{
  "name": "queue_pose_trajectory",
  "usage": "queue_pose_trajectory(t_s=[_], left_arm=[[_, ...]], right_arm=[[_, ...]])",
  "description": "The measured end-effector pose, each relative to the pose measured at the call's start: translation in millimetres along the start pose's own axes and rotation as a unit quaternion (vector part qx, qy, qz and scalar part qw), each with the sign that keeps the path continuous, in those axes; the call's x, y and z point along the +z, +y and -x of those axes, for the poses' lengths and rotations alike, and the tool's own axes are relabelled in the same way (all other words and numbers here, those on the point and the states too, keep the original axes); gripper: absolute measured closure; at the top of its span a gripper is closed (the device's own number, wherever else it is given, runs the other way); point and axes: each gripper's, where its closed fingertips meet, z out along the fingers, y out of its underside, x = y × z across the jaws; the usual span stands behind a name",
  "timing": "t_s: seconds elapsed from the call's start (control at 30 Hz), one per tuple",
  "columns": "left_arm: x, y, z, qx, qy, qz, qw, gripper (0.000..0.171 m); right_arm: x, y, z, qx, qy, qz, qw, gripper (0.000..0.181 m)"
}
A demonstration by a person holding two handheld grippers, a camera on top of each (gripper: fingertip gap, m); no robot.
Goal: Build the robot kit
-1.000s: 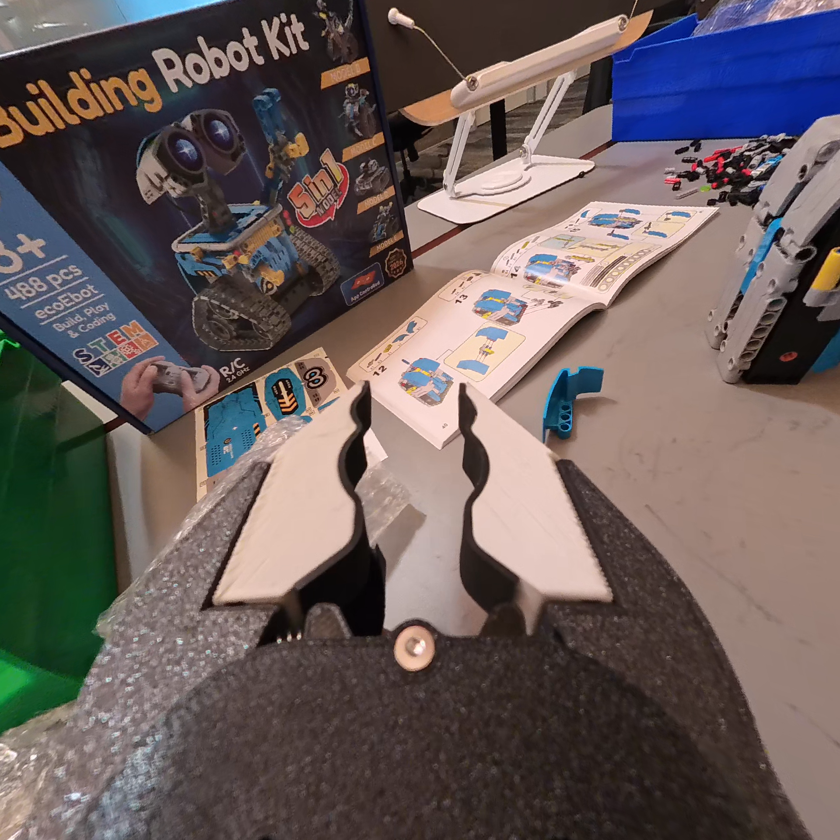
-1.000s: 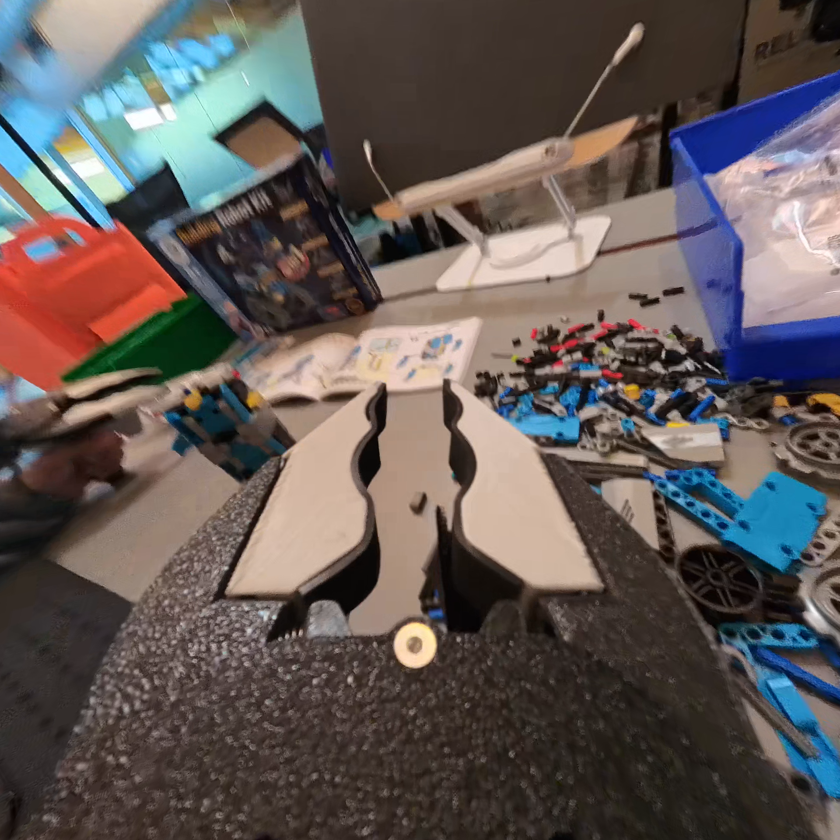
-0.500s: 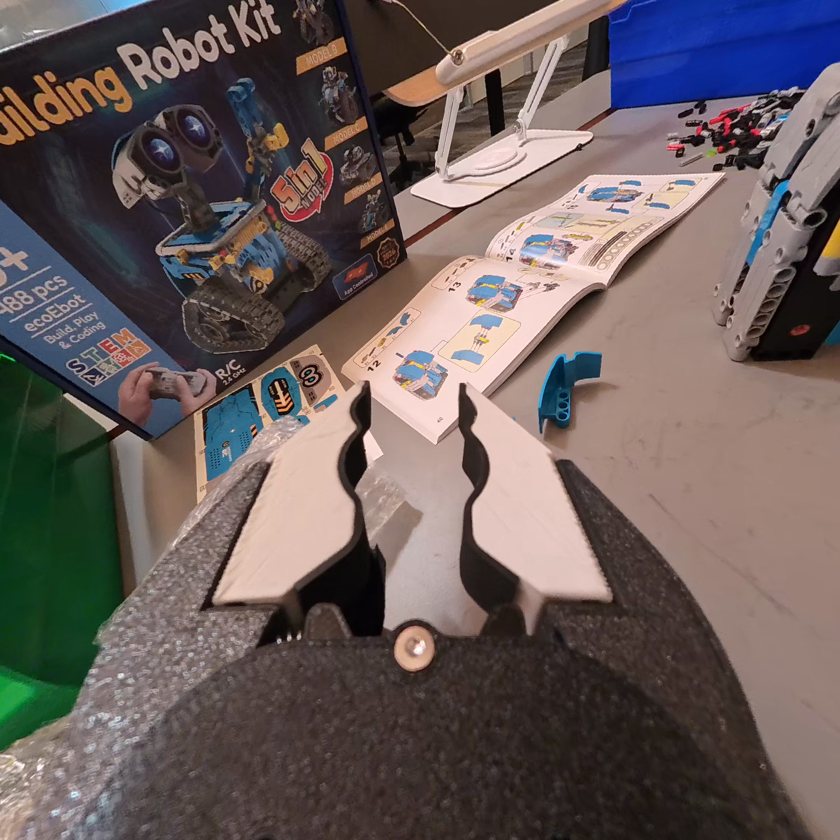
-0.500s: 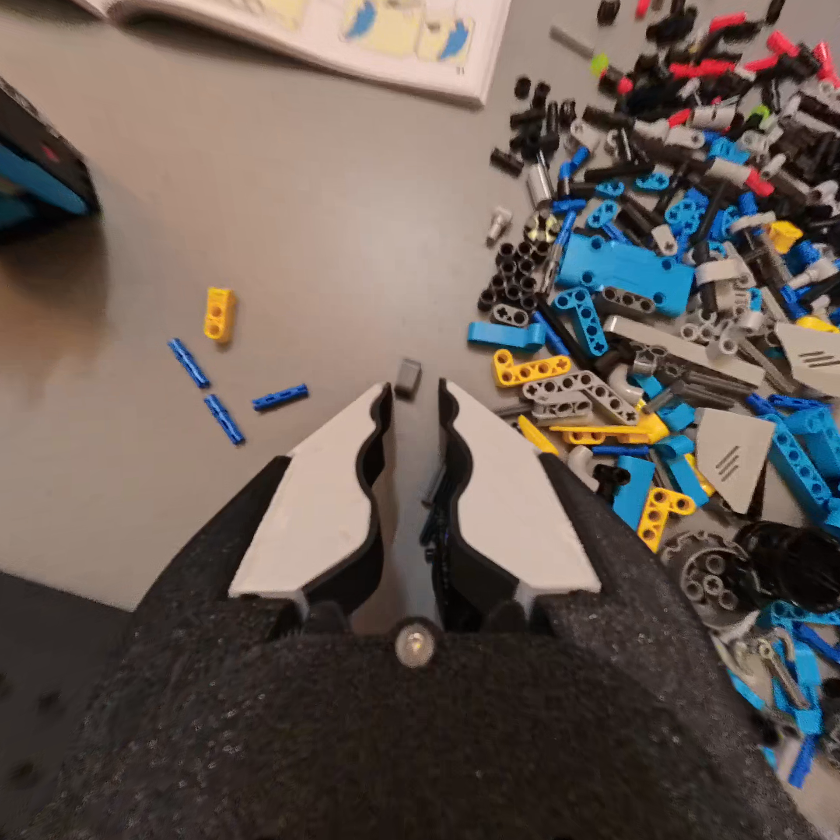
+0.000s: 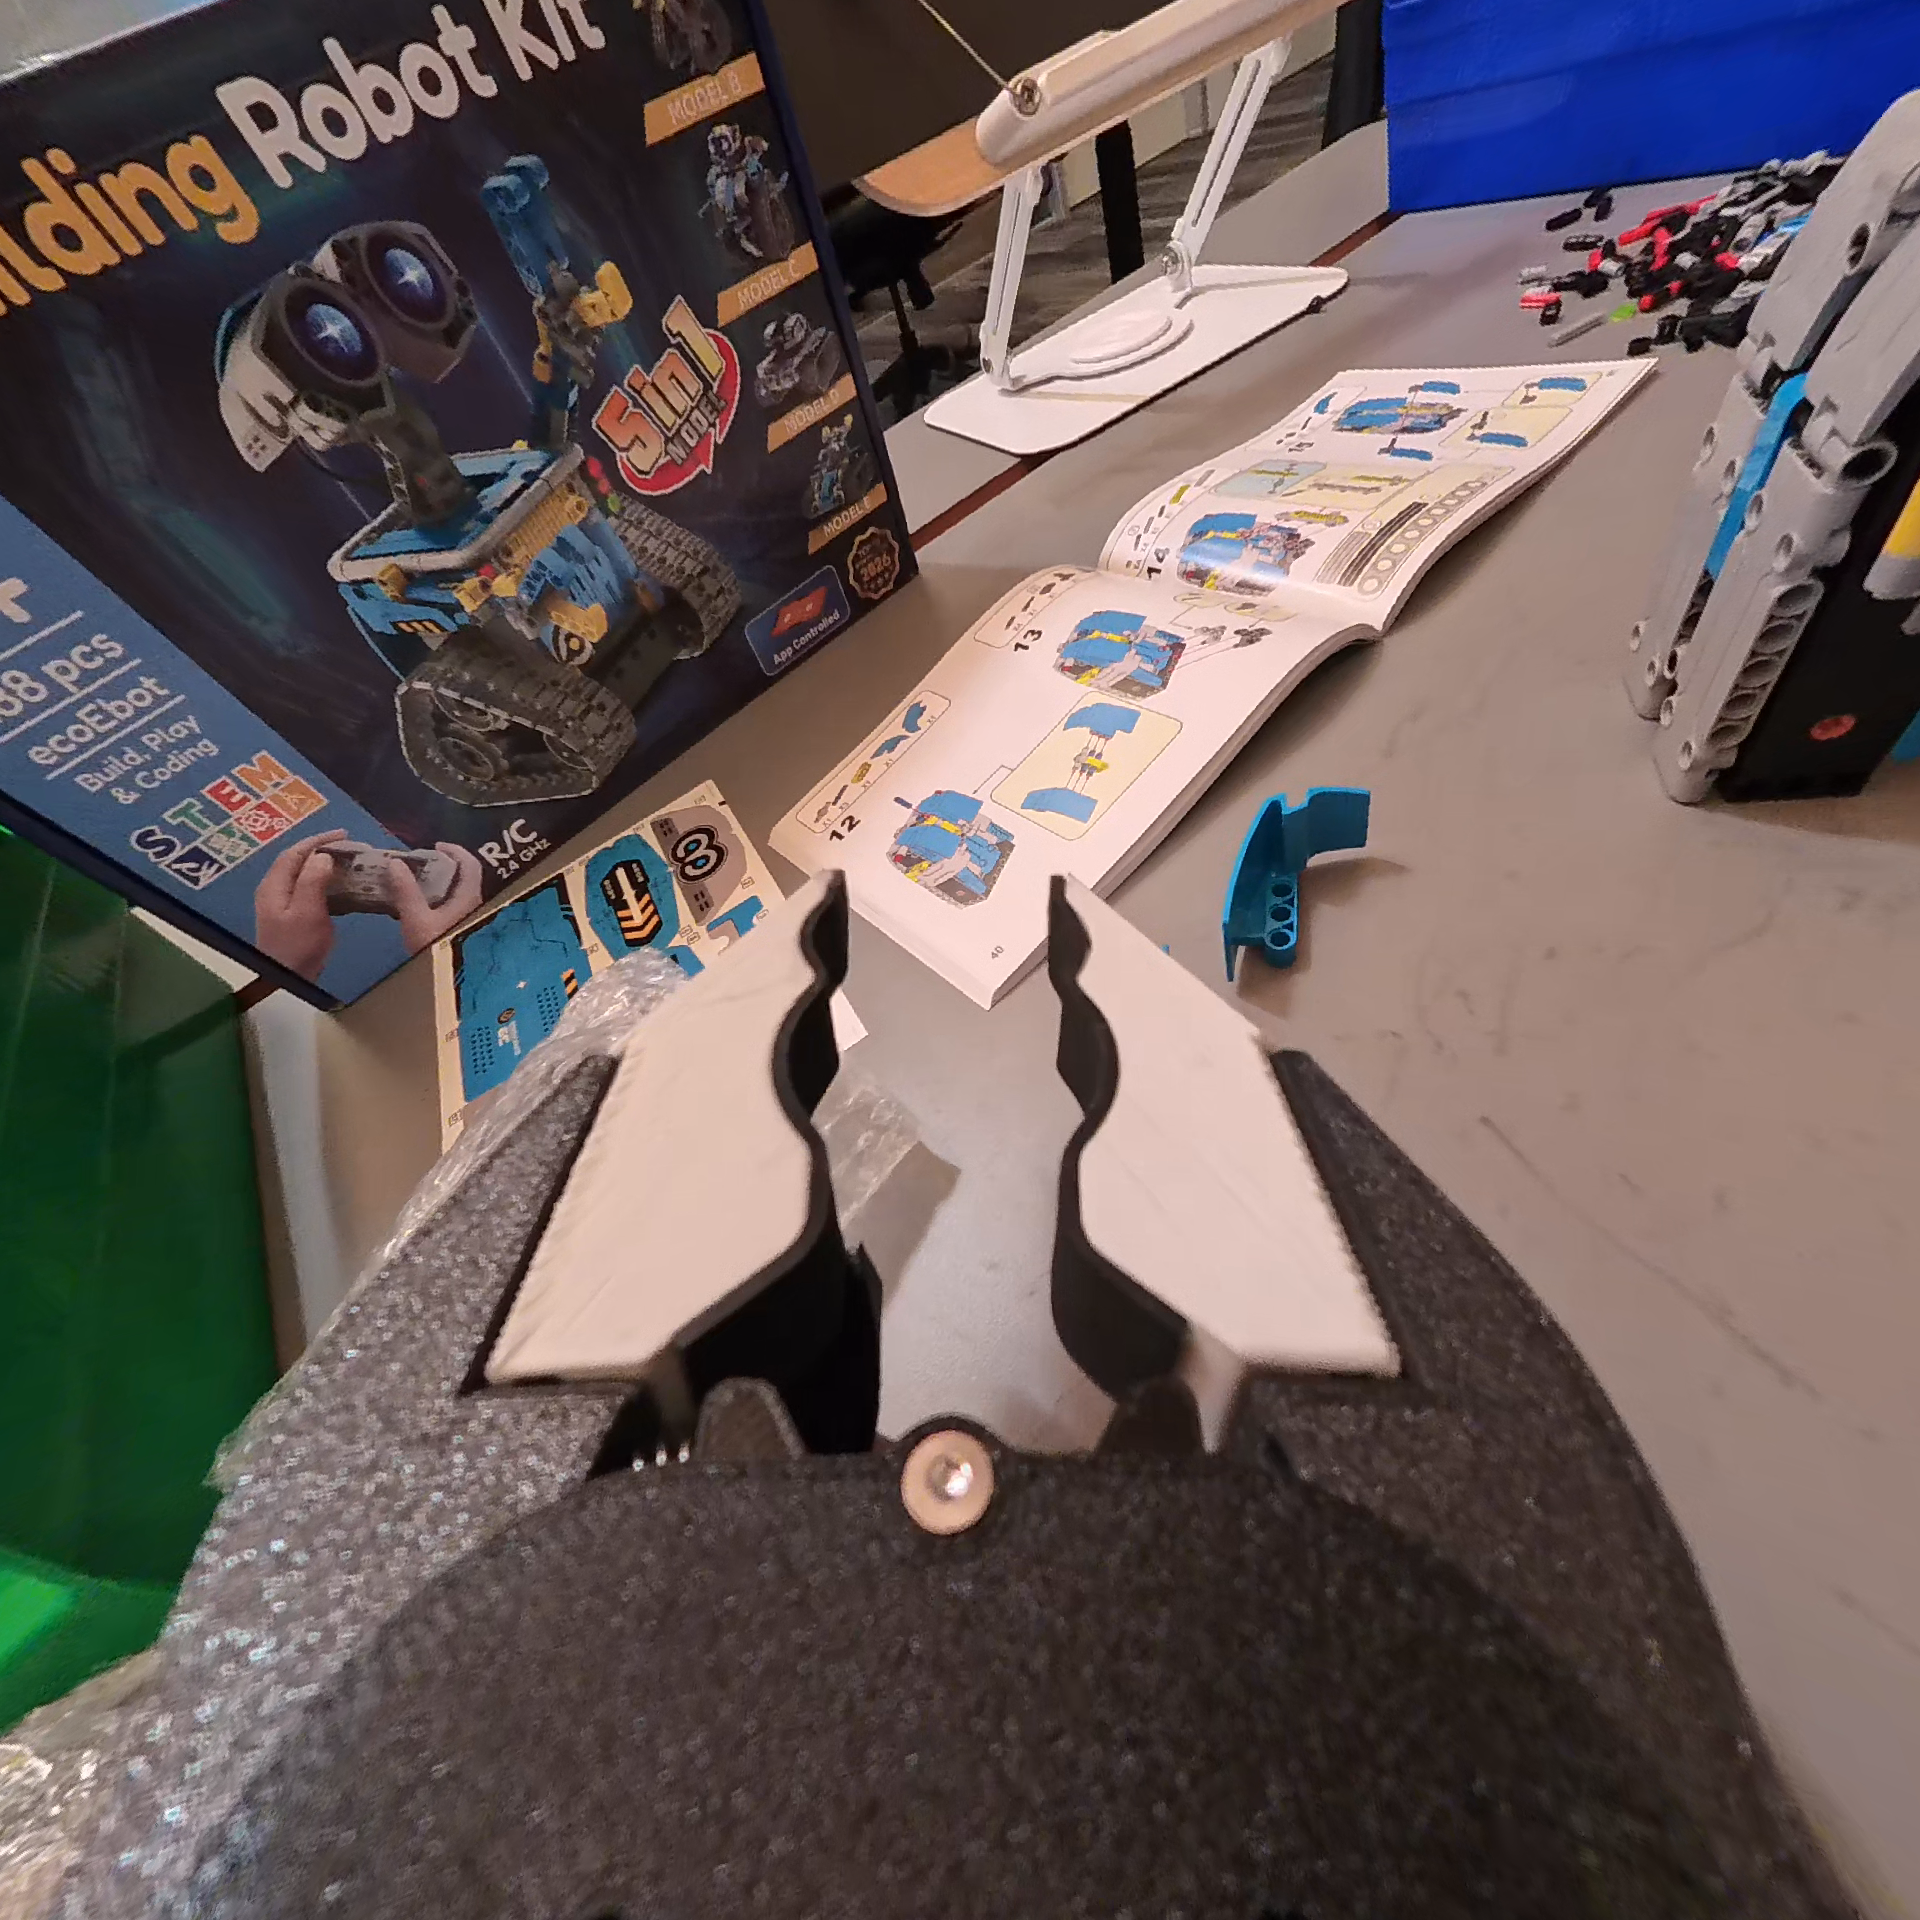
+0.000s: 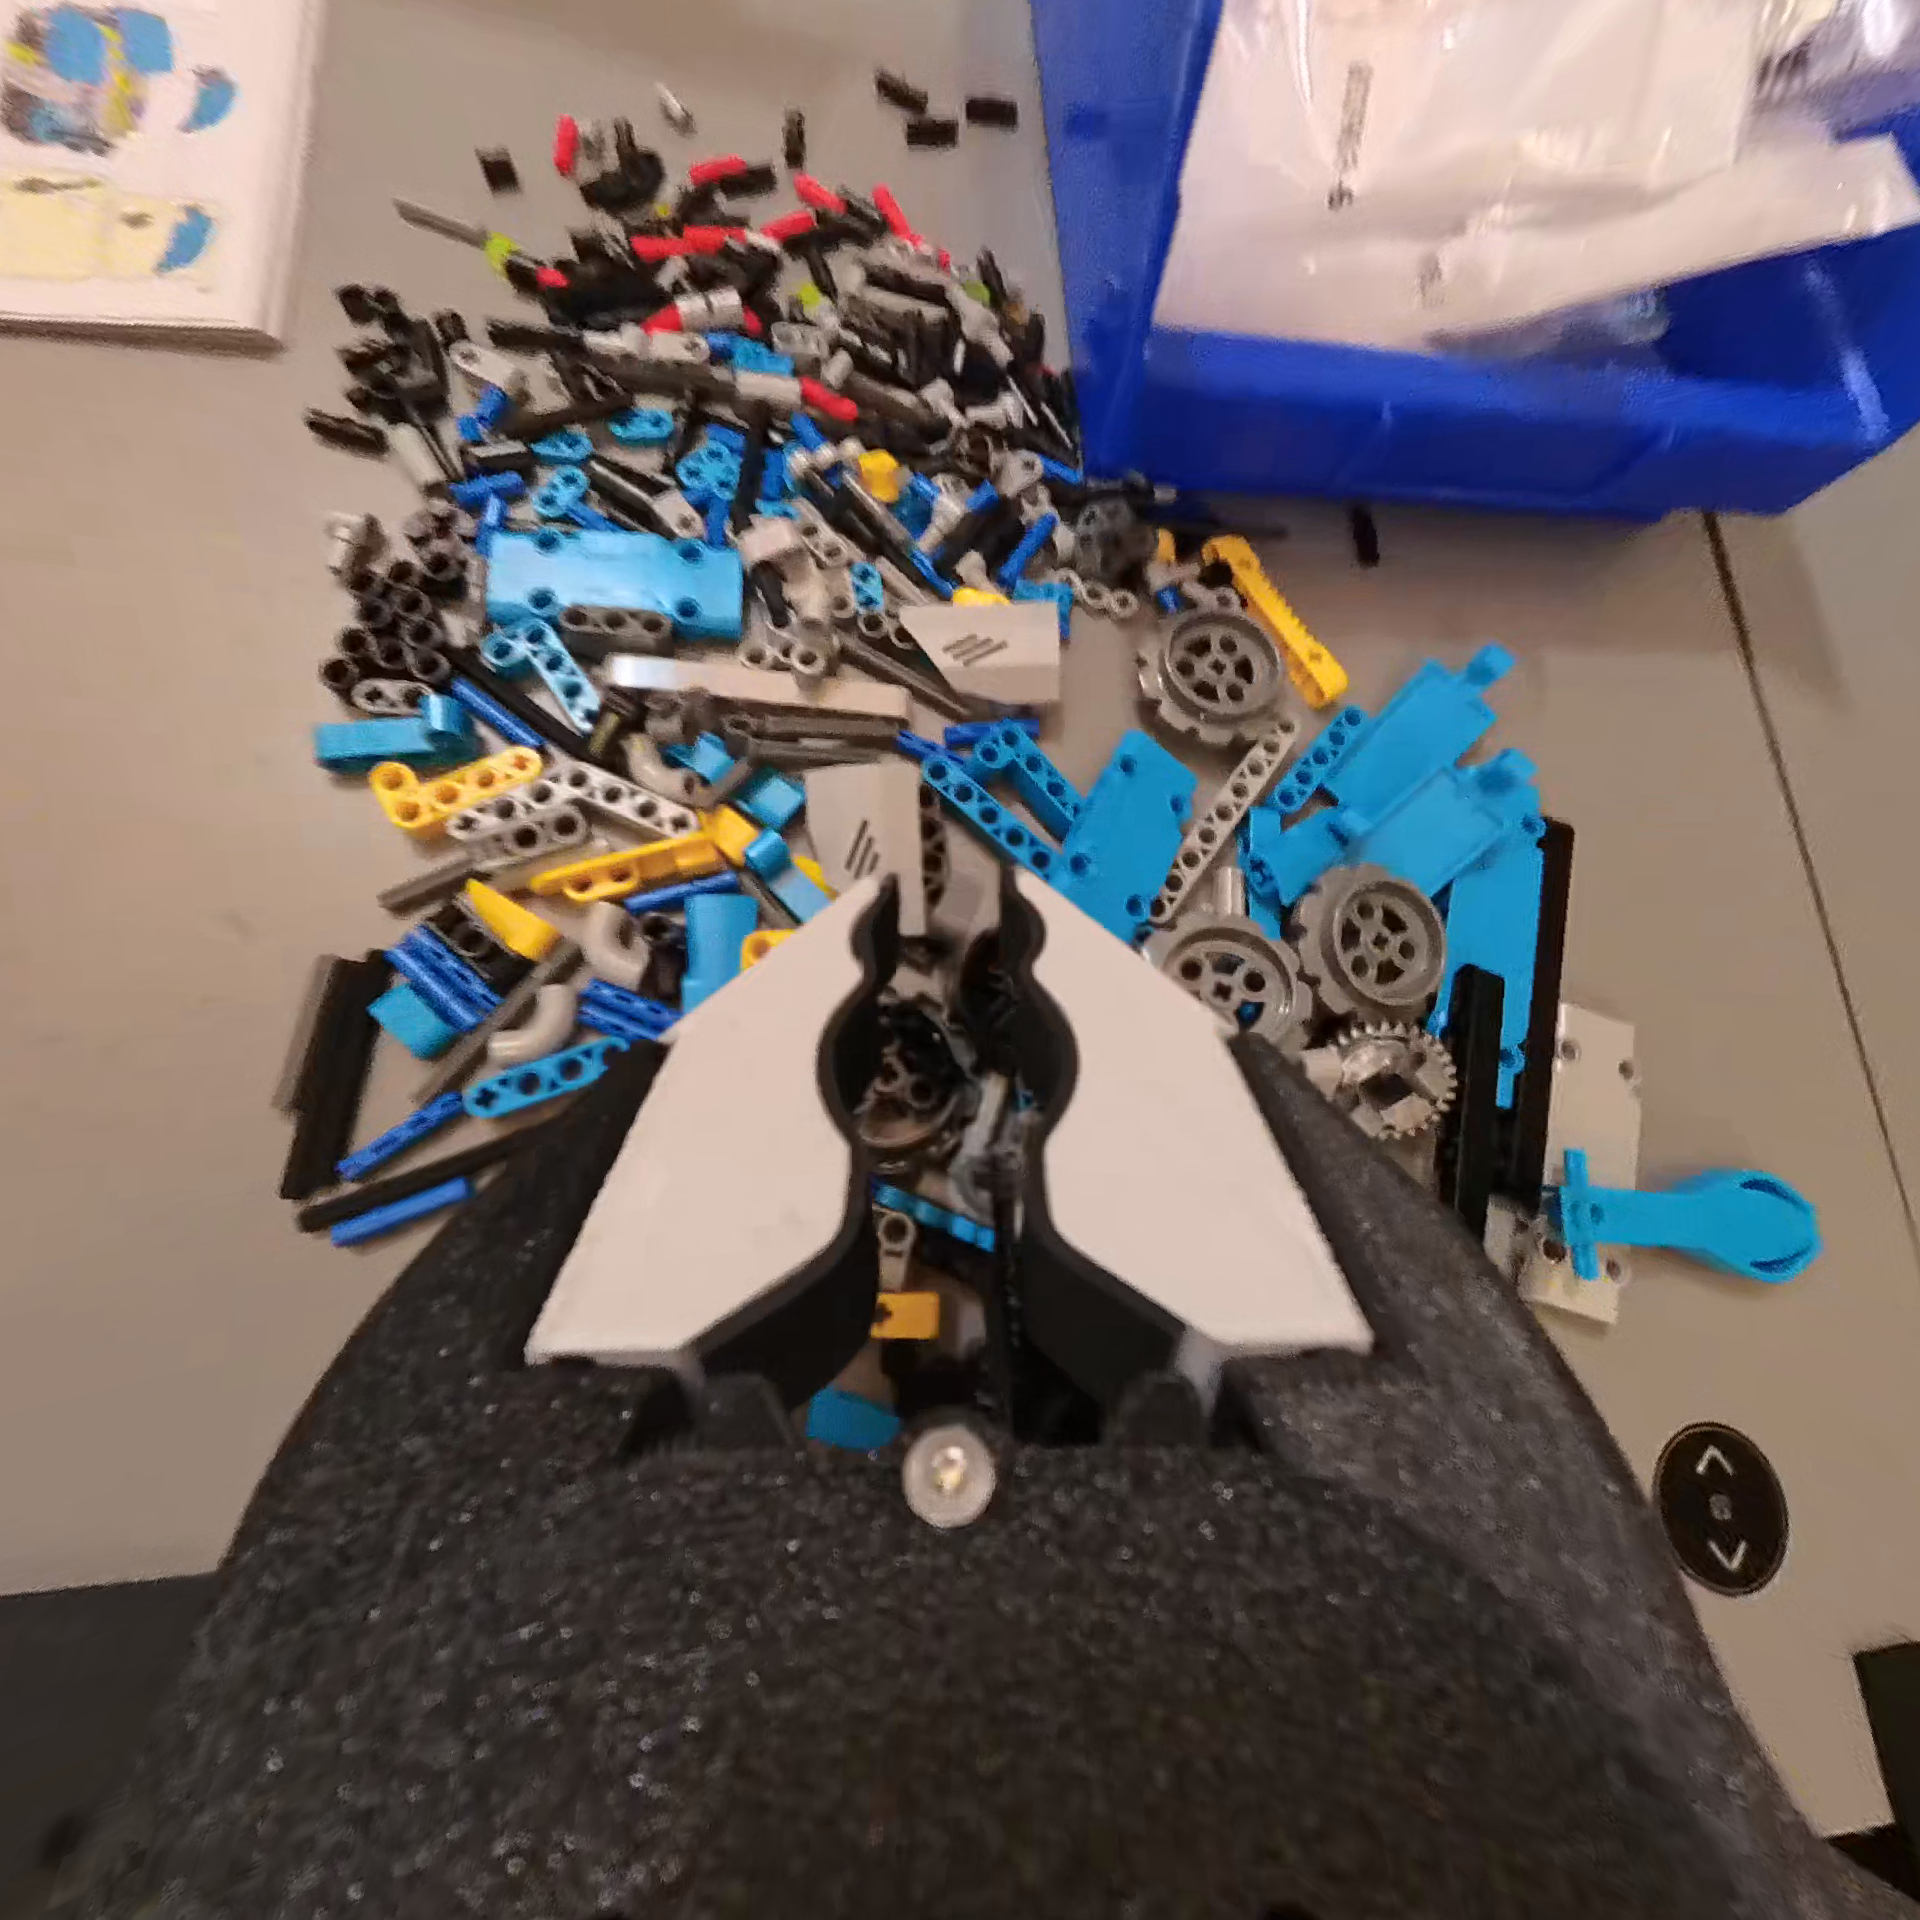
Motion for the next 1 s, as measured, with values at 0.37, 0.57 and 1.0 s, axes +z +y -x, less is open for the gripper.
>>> queue_pose_trajectory(t_s=[0.37,0.57,1.0], left_arm=[[0,0,2,-0.009,0.0,-0.002,1.0,0.134],[0,0,3,-0.015,0.001,0.0,1.0,0.134],[14,21,9,-0.161,0.029,0.133,0.977,0.133]], right_arm=[[-33,-33,14,0.097,-0.118,-0.116,0.981,0.144],[-27,-25,5,0.096,-0.096,-0.116,0.984,0.149],[-21,-37,60,0.094,-0.18,-0.132,0.97,0.15]])
